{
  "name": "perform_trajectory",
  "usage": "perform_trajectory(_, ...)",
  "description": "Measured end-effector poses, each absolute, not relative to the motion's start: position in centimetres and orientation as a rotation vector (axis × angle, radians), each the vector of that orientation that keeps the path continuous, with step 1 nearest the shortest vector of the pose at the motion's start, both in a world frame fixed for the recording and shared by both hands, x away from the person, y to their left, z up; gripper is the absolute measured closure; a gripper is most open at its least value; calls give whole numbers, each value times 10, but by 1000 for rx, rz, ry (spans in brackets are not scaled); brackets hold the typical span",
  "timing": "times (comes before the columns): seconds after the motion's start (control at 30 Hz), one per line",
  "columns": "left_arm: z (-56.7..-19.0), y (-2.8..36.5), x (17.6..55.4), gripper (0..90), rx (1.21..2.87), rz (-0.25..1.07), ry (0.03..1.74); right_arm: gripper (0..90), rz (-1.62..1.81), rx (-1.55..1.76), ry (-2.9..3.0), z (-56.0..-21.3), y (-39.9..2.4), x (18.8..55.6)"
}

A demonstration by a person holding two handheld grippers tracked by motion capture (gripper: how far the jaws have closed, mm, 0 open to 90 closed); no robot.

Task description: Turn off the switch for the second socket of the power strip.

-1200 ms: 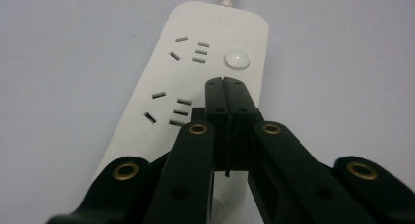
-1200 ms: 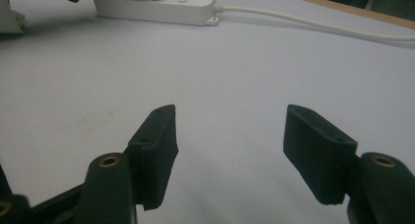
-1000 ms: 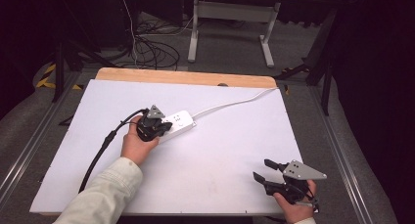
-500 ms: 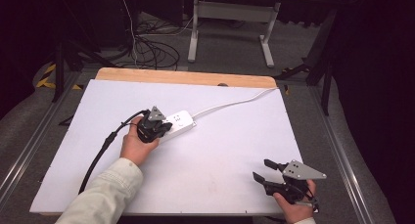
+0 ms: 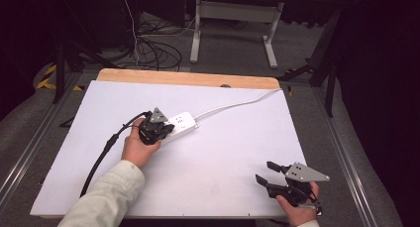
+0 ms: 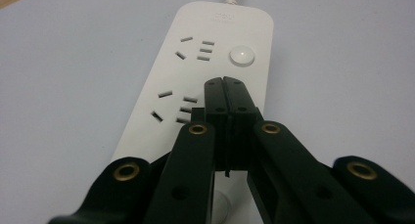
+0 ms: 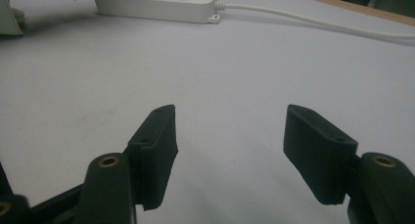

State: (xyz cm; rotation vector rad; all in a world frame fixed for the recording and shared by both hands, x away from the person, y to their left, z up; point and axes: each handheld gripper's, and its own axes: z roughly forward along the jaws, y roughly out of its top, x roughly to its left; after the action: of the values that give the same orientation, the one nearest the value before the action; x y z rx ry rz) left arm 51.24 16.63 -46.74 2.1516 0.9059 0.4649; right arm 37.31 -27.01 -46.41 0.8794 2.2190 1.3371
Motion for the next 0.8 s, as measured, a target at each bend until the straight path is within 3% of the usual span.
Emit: perform_trajectory(0.8,-462,161,515,900,2214,469,912,376,1333,882,2225,-465,-269,374)
